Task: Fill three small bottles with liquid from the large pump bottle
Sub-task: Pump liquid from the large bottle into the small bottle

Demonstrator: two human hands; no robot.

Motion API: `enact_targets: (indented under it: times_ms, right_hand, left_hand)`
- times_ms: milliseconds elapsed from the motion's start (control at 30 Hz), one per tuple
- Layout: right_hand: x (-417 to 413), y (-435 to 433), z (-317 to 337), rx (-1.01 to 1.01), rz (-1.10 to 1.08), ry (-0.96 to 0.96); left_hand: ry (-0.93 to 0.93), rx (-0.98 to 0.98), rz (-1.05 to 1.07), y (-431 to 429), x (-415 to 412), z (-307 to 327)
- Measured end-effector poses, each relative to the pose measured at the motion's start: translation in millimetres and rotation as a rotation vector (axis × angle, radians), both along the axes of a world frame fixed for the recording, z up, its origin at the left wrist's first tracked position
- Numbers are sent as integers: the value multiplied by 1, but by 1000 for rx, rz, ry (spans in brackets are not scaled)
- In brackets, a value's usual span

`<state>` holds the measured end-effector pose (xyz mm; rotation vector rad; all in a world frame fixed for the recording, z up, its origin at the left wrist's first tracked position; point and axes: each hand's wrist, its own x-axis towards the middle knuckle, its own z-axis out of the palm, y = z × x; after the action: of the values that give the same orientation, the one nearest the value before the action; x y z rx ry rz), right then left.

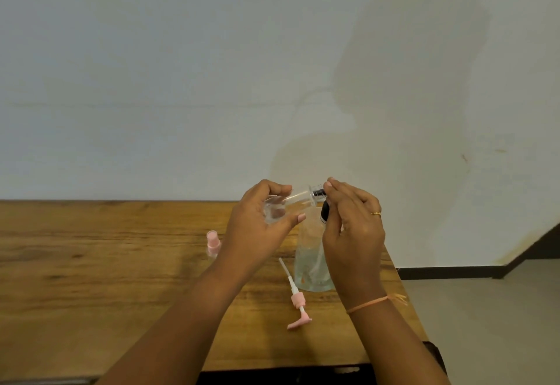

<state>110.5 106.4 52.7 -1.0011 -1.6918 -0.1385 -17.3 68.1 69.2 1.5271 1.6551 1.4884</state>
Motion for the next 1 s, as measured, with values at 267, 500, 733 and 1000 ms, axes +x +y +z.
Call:
enact_targets:
  times_ms: [267,500,733,1000]
  right_hand:
    - [2,-7,14,10,-53,-61]
    - [2,-2,3,-28,-1,-20]
    - [3,-4,10,-24,7,-32]
    - [3,-4,10,-23,9,-29]
  left_hand:
    - [63,61,-39,-2,-1,2]
    - [18,34,-85,1,-5,-5]
    - [-9,60,-90,0,-2,-6]
    - [27,40,-117,2,-5,-4]
